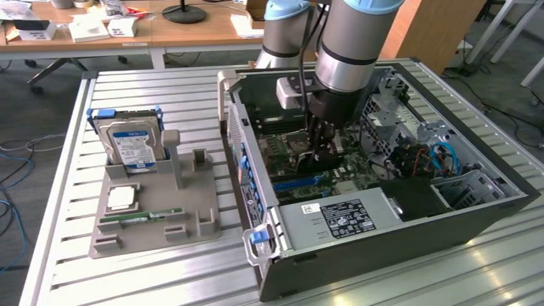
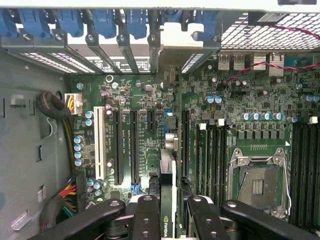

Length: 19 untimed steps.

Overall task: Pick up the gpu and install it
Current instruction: 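Insert the gpu into the slot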

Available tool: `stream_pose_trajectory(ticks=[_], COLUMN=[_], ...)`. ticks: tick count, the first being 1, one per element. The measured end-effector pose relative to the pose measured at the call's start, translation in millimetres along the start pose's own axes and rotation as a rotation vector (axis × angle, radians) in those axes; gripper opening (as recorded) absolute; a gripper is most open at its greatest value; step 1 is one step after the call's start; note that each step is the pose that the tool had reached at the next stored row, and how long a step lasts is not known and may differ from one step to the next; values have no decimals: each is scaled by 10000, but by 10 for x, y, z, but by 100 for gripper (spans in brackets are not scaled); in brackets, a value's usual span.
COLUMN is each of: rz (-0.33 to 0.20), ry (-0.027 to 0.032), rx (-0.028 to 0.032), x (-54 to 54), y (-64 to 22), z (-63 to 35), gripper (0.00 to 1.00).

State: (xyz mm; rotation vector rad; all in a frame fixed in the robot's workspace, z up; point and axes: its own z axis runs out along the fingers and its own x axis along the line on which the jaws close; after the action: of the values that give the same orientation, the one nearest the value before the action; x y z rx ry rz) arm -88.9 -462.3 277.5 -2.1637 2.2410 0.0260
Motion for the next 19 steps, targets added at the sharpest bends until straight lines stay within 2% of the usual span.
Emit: stream_pose_trajectory(ticks=[8, 19], rz=[0, 0], ry=[0, 1], rx=[0, 0], x=[1, 18], y=[34, 37], z=[0, -1], gripper=[26, 26])
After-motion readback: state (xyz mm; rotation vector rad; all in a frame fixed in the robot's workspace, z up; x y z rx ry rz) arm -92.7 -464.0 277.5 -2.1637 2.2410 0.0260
